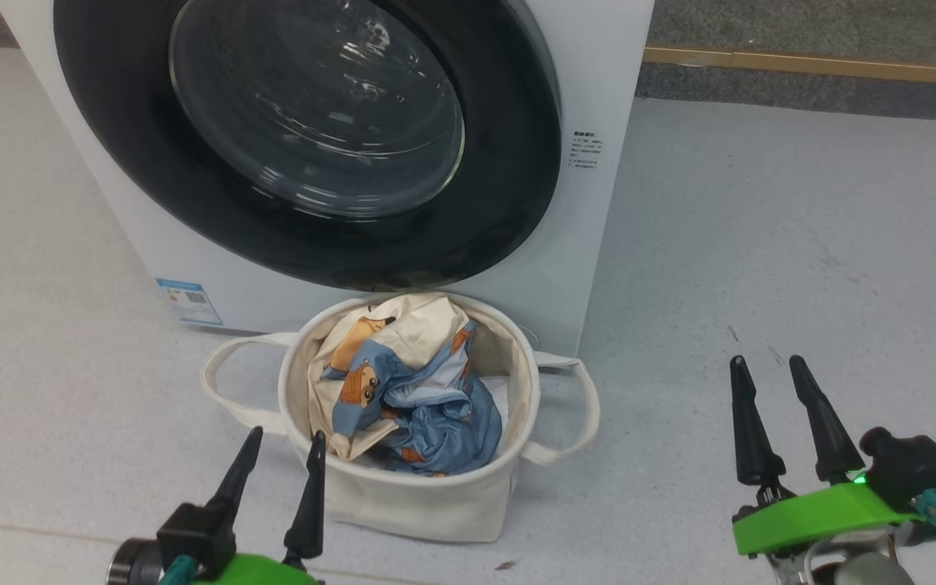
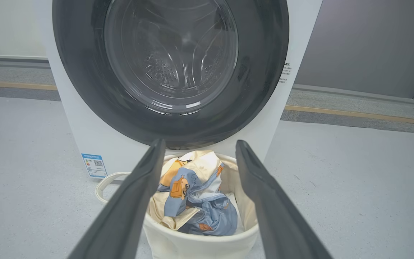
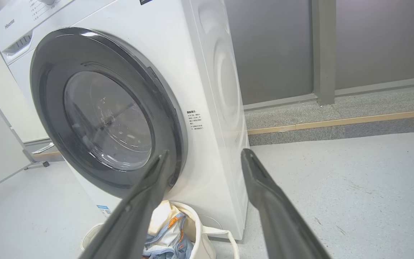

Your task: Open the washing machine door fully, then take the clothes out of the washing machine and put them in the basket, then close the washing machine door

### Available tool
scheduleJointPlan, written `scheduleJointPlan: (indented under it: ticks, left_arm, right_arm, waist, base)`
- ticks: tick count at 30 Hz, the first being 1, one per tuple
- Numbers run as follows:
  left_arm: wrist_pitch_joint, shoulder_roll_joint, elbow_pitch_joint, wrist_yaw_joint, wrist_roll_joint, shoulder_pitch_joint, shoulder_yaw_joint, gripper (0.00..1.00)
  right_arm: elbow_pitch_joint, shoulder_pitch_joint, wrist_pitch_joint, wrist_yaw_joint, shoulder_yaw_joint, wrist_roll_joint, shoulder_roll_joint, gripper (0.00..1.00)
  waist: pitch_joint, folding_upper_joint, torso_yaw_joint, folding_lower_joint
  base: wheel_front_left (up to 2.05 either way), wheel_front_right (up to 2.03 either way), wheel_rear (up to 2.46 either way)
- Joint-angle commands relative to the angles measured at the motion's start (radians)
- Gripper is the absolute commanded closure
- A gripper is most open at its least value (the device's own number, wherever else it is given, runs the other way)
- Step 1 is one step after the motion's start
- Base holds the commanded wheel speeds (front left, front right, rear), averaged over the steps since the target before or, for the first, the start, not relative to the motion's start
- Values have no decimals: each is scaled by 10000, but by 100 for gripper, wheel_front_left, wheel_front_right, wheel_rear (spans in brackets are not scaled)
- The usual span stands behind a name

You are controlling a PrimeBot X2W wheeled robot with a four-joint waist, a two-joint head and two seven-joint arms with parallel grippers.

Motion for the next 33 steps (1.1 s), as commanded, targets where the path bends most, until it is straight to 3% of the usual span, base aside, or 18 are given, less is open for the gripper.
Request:
scheduleJointPlan:
  ticks: [1,33]
  left_arm:
    - [-120,29,-282,42,-42,-356,274,0]
    - [-120,28,-356,92,-15,-480,216,0]
  right_arm:
    - [-317,-178,-42,0,274,-131,9,0]
    - [312,-425,-42,0,-178,-865,9,0]
  waist:
    - [7,-1,7,0]
    - [221,-1,93,0]
  base:
    - [0,0,0]
    - [0,0,0]
